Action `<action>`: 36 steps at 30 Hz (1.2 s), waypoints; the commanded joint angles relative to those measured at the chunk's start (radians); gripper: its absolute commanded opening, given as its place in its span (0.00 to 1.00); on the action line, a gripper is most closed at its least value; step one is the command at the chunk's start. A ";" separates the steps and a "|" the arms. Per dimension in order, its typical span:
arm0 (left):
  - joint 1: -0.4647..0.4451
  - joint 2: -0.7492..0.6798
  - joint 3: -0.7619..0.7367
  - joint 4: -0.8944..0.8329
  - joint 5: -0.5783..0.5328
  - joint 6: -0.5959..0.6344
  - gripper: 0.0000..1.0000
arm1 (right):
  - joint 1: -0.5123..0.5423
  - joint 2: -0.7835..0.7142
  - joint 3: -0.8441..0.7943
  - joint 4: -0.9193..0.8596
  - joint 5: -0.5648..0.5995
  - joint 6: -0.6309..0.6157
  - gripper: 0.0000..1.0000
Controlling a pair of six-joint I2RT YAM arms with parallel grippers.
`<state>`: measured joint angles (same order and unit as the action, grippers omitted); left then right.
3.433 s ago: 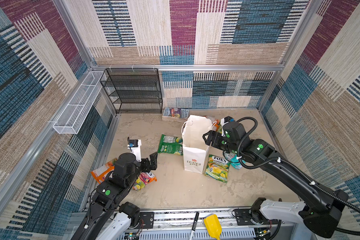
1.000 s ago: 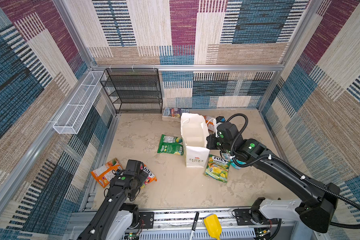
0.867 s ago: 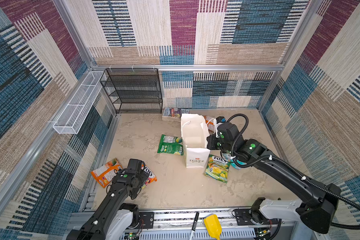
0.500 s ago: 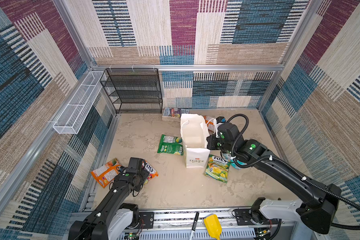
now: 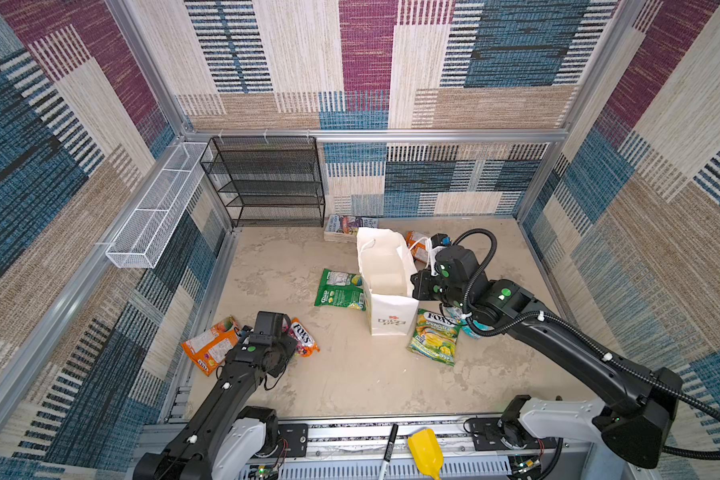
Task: Place the snacks into the paper bag
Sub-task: 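Grasp the Fox's Fruits candy bag with the left gripper and lift it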
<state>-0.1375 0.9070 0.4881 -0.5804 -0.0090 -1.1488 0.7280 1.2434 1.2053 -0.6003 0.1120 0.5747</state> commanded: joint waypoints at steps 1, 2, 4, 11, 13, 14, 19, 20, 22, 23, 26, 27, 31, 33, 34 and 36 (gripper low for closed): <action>0.004 -0.028 0.059 -0.040 0.024 0.058 0.10 | 0.001 0.002 0.019 0.014 -0.008 0.010 0.00; 0.004 -0.037 0.084 -0.049 0.027 0.074 0.06 | 0.000 0.005 0.023 0.010 -0.009 0.010 0.00; 0.004 -0.039 0.138 -0.055 0.045 0.132 0.02 | 0.001 0.009 0.035 -0.002 -0.008 0.011 0.00; 0.004 0.032 0.414 -0.122 0.153 0.342 0.00 | 0.000 0.036 0.056 -0.061 -0.008 0.038 0.00; 0.004 0.054 0.513 -0.136 0.186 0.388 0.00 | 0.001 0.030 0.054 -0.063 -0.016 0.046 0.00; 0.004 0.065 0.554 -0.136 0.204 0.401 0.00 | 0.001 0.024 0.052 -0.060 -0.021 0.048 0.00; 0.000 0.151 0.811 -0.116 0.347 0.456 0.00 | 0.001 0.023 0.051 -0.060 -0.037 0.059 0.00; -0.005 0.174 0.877 -0.116 0.366 0.464 0.00 | 0.001 0.026 0.048 -0.057 -0.043 0.062 0.00; -0.018 0.217 0.992 -0.116 0.393 0.473 0.00 | 0.001 0.030 0.050 -0.053 -0.054 0.066 0.00; -0.031 0.240 1.052 -0.116 0.402 0.475 0.00 | 0.000 0.031 0.052 -0.052 -0.060 0.068 0.00; -0.097 0.303 1.194 -0.116 0.389 0.474 0.00 | 0.001 0.031 0.052 -0.043 -0.069 0.073 0.00; -0.127 0.322 1.229 -0.113 0.380 0.475 0.00 | 0.001 0.032 0.054 -0.044 -0.068 0.074 0.00; -0.279 0.419 1.367 -0.076 0.345 0.477 0.00 | 0.001 0.034 0.060 -0.044 -0.061 0.081 0.00; -0.354 0.481 1.438 -0.073 0.323 0.471 0.00 | 0.001 0.040 0.062 -0.046 -0.064 0.086 0.00; -0.387 0.503 1.461 -0.069 0.307 0.467 0.00 | 0.001 0.042 0.062 -0.045 -0.066 0.089 0.00; -0.458 0.535 1.455 0.012 0.287 0.445 0.00 | 0.001 0.045 0.055 -0.039 -0.072 0.100 0.00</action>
<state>-0.5331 1.4139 1.9312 -0.6910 0.3168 -0.7200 0.7277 1.2835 1.2572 -0.6483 0.0551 0.6514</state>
